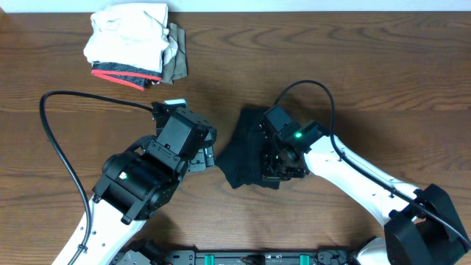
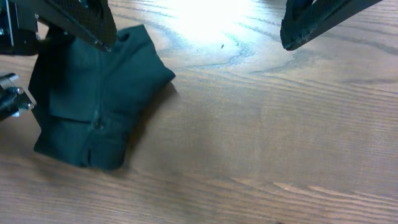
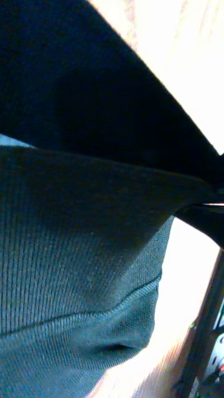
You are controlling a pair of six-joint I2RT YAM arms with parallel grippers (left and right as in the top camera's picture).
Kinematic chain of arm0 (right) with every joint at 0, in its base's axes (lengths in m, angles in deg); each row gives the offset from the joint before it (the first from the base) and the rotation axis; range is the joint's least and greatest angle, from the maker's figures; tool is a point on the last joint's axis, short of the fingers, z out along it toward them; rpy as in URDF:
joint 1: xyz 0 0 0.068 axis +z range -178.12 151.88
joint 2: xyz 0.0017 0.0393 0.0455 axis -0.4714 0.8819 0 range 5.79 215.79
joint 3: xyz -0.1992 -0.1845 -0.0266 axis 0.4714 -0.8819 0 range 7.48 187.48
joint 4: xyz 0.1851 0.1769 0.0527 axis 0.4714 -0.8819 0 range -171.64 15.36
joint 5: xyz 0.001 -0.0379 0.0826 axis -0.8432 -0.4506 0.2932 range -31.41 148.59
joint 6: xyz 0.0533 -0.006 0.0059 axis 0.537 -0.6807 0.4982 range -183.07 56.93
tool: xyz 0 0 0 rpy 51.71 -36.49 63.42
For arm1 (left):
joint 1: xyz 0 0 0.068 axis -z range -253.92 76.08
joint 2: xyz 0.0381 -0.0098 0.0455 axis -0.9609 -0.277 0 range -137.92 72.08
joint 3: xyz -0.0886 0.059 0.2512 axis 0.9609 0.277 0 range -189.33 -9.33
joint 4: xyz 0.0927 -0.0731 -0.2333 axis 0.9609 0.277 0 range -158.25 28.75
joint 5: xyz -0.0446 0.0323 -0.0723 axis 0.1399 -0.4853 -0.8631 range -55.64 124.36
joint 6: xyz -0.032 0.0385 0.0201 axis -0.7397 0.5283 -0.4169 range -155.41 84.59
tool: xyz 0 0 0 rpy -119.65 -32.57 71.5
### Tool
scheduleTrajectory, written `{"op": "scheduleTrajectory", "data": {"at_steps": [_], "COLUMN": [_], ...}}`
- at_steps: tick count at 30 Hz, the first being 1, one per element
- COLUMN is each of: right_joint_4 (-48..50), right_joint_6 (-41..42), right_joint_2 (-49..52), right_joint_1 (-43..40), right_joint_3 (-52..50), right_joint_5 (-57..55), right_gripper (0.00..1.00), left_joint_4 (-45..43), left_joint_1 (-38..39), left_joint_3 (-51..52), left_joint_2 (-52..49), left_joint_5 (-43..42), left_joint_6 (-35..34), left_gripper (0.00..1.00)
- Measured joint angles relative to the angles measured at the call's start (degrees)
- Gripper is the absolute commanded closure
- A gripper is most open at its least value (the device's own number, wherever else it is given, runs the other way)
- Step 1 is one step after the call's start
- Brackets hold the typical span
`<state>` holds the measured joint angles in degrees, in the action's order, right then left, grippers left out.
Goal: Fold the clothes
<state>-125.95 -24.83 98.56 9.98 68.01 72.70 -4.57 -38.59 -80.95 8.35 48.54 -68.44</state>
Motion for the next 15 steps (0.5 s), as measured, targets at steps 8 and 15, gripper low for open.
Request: {"op": "scheduleTrajectory", "data": {"at_steps": [8,15], "right_joint_4": [-3.4,-7.0], "right_joint_6": [1.3,2.3], "right_joint_2": [0.0,0.0], "right_joint_1": [0.9,2.8], "right_joint_3": [0.0,0.0], "right_joint_5": [-1.3,-1.4], "right_gripper": [0.91,0.97], "left_joint_4": [0.0,0.0], "left_joint_1": [0.0,0.0], "left_joint_3": [0.0,0.0], "left_joint_2": [0.0,0.0], "left_joint_5": [0.0,0.0], "left_joint_6": [0.0,0.0], "left_gripper": [0.14,0.14]}}
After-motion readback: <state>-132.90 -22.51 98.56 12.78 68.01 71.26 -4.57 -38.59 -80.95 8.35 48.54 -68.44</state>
